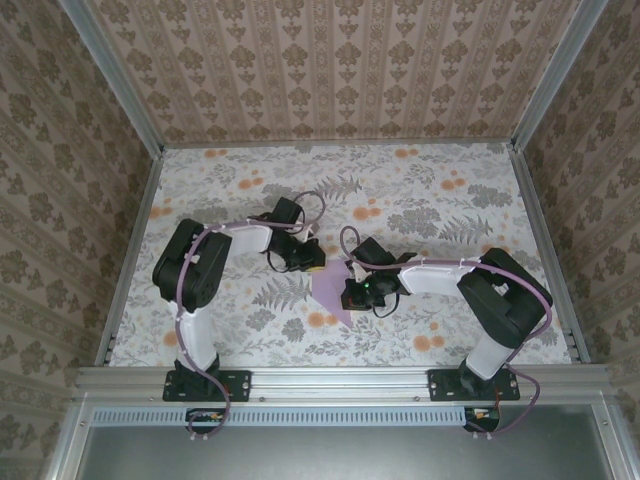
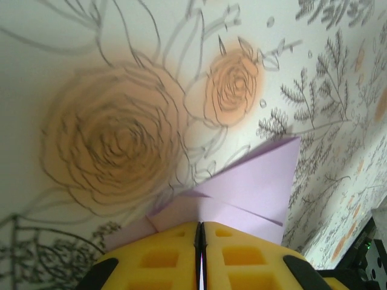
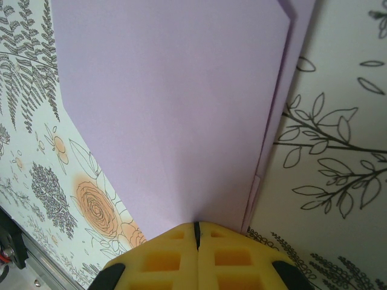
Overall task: Fold a paper plane with a square sheet of paper (fold left side to right side)
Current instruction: Fourth fold the wing at the center of the table.
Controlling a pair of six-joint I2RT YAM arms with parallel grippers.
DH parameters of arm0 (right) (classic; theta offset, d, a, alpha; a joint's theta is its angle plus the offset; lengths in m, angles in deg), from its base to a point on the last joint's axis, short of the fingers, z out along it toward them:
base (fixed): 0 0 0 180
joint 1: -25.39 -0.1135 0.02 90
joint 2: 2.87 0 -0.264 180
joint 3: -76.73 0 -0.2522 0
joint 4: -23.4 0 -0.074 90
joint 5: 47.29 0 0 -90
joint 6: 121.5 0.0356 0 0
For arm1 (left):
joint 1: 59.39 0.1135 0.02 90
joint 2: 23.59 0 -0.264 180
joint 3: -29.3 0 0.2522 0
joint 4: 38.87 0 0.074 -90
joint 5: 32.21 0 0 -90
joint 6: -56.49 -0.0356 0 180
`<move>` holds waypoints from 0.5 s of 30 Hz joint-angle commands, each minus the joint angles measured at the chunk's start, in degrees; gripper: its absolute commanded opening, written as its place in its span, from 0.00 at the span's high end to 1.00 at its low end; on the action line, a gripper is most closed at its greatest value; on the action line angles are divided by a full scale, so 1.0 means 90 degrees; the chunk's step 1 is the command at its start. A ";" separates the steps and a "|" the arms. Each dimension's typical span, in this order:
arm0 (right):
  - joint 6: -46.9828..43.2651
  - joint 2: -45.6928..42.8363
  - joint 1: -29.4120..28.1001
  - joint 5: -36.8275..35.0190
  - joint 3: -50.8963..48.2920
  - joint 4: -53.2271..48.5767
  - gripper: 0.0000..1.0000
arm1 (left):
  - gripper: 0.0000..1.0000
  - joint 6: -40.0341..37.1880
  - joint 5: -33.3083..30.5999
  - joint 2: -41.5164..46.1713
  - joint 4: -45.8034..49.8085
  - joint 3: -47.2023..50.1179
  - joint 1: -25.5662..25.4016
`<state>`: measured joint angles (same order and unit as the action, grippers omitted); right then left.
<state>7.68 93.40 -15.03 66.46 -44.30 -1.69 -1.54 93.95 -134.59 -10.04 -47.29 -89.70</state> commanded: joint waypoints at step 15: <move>0.0155 0.0340 -0.0181 -0.0394 -0.0425 -0.0740 1.00 | 0.83 -0.0522 -0.0395 -0.0297 0.0333 -0.0532 0.0699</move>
<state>7.90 93.20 -15.23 66.44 -44.58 -1.08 -4.05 94.76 -137.15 -8.35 -51.18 -85.02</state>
